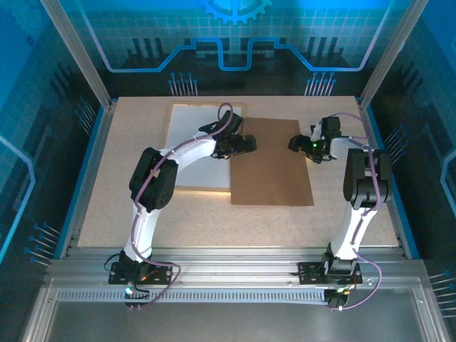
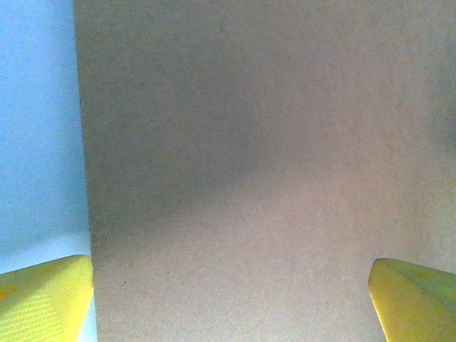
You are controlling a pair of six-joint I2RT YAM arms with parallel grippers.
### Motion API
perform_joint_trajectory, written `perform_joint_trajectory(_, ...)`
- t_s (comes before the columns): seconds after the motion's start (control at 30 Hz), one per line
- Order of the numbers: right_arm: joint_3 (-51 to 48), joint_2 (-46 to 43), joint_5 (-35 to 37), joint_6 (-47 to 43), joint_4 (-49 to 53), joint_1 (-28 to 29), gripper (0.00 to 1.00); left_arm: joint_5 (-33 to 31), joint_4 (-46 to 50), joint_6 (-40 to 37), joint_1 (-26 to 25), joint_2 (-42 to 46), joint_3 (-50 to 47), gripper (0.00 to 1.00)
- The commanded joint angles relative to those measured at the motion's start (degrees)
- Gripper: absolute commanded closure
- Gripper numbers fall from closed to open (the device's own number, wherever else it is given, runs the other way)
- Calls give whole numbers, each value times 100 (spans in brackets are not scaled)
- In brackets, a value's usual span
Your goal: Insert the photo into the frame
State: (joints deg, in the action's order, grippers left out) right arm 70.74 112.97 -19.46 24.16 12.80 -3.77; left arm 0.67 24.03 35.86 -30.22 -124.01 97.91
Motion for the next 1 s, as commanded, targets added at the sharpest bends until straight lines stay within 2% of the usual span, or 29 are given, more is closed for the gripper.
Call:
perform_joint_trajectory(0.0,-271,-10,-1014,304,547,413,14,303,-533,-93,17,231,-13,1)
perform_joint_trajectory(0.23,-14,0,-504,-121,1086,312,12,13,-215,-311,228,448,-168,1)
perform_joint_trajectory(0.4,29,-19,-432,-265,1216,159,12,-206,214,-508,323,736,-198,1)
perform_joint_trajectory(0.7,17,-71,-470,-296,1172,44,11,951,-821,254,299,1291,-1079,1)
perform_joint_trajectory(0.97,-29,-64,-497,-292,1134,-18,11,1010,-1016,414,253,1032,-1298,1)
